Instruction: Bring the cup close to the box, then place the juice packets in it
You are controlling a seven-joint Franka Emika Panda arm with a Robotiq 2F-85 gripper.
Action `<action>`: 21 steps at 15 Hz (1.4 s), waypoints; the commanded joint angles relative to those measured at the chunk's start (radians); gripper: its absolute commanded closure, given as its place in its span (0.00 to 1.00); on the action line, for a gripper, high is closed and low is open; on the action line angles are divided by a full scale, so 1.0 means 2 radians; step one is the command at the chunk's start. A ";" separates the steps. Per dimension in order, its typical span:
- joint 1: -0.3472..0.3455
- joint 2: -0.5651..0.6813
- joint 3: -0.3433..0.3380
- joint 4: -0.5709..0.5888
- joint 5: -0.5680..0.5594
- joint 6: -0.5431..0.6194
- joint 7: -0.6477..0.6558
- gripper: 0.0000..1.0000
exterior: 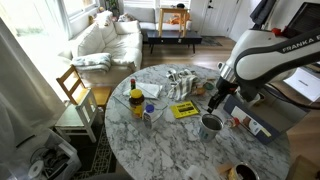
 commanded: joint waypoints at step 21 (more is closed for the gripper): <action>-0.090 0.027 -0.111 0.113 -0.107 -0.106 0.152 0.00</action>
